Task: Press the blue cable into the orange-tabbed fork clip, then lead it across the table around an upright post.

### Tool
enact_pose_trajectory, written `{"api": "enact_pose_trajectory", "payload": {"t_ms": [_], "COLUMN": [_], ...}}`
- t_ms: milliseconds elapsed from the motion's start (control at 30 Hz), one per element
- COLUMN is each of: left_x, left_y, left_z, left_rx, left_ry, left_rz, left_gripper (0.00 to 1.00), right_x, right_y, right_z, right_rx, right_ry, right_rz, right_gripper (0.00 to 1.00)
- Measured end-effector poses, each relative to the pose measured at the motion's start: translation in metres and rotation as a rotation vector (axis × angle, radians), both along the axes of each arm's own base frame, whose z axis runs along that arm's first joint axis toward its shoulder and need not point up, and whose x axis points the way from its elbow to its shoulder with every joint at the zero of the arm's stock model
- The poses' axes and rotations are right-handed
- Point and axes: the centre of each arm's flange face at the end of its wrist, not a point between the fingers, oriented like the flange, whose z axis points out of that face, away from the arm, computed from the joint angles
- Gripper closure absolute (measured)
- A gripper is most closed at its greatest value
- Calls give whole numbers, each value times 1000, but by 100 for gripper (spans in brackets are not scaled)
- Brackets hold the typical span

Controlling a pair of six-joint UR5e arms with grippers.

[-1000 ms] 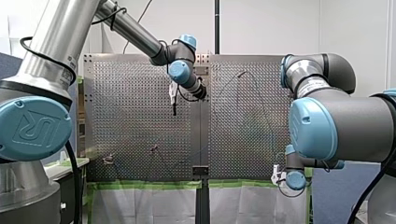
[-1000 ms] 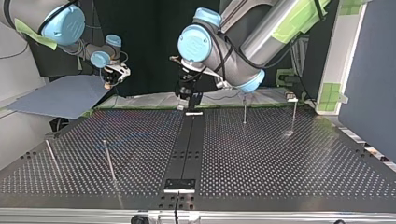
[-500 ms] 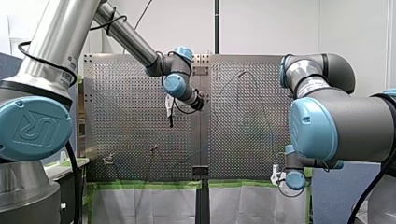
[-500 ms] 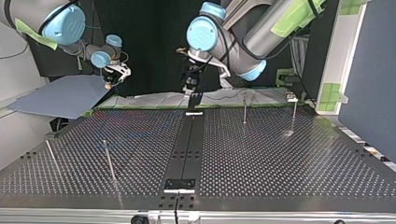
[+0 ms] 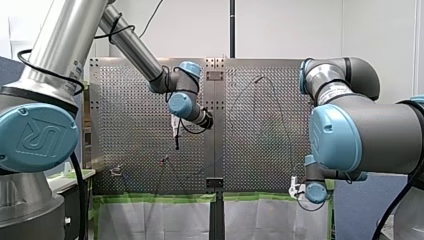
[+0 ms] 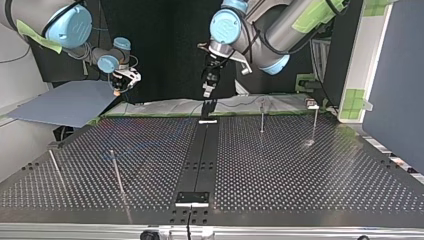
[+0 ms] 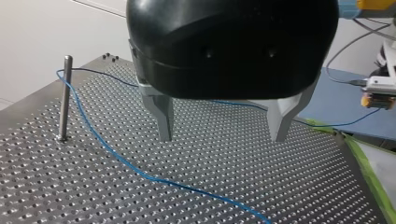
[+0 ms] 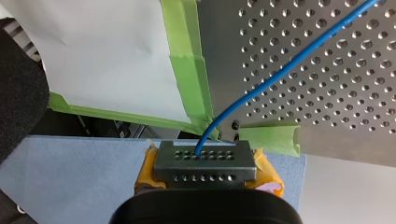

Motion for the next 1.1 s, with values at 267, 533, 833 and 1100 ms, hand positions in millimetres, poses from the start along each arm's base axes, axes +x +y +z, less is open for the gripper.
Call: {"api": "enact_pose_trajectory", "payload": {"t_ms": [267, 533, 833, 1100], "left_x": [-14, -29, -46, -65], "left_y": [14, 31, 53, 70], "left_z": [-24, -46, -70, -88], "left_rx": [-26, -51, -21, -15], "left_ry": [9, 15, 1, -1], "left_rz": [16, 64, 112, 122], "left_gripper": [0, 0, 0, 0], "right_x": [4, 5, 6, 8], "right_y": [2, 2, 2, 3], "right_z": [-1, 0, 0, 0], "right_rx": [10, 13, 14, 14], "right_ry": [-1, 5, 6, 6], "right_rz": [14, 20, 21, 23], "right_gripper": [100, 100, 100, 100]}}
